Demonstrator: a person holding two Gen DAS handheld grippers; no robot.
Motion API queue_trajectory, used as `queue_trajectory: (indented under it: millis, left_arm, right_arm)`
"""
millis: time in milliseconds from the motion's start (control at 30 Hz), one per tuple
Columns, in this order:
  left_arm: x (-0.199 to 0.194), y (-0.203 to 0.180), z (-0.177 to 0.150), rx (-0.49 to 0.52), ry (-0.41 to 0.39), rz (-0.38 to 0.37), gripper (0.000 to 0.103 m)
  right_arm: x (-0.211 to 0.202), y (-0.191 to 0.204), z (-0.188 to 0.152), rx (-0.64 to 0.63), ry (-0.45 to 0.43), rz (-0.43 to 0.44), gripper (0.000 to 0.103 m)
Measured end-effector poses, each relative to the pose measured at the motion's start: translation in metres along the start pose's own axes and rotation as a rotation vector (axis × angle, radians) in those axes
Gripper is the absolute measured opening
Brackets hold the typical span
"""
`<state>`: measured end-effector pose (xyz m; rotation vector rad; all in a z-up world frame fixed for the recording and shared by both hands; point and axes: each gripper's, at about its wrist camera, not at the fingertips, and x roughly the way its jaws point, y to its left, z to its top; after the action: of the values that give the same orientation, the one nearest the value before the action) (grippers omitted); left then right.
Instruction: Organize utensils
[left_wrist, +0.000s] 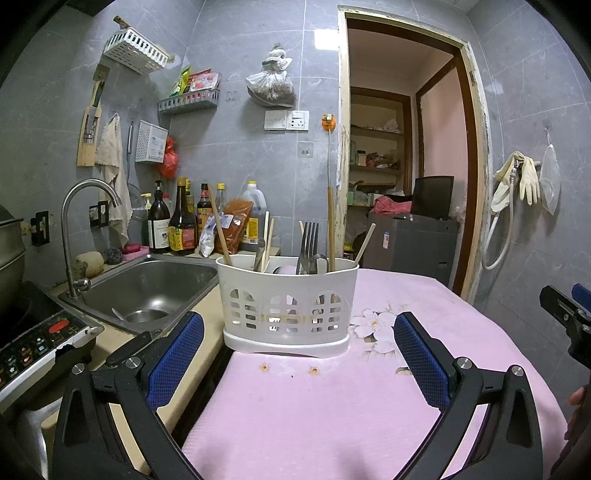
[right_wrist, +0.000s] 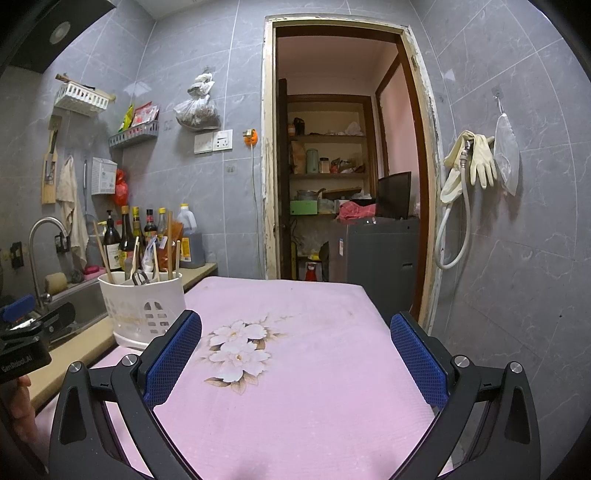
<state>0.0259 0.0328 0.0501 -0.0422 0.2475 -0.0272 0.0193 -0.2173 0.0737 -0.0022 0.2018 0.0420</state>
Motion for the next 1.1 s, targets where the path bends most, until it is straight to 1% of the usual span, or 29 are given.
queue_trajectory:
  millis: [900, 1033, 1100]
  left_arm:
    - [0.0, 0.001, 0.0007, 0.001, 0.0, 0.0, 0.101]
    - [0.0007, 0.0004, 0.0003, -0.004, 0.005, 0.007, 0.101]
    - [0.0024, 0.0012, -0.001, -0.006, 0.022, 0.003, 0.101]
  right_arm:
    - [0.0004, 0.0, -0.0003, 0.002, 0.001, 0.001, 0.103]
    - [0.0007, 0.0023, -0.0009, 0.005, 0.004, 0.002, 0.103]
    - [0.001, 0.0018, -0.001, 0.005, 0.003, 0.003, 0.103]
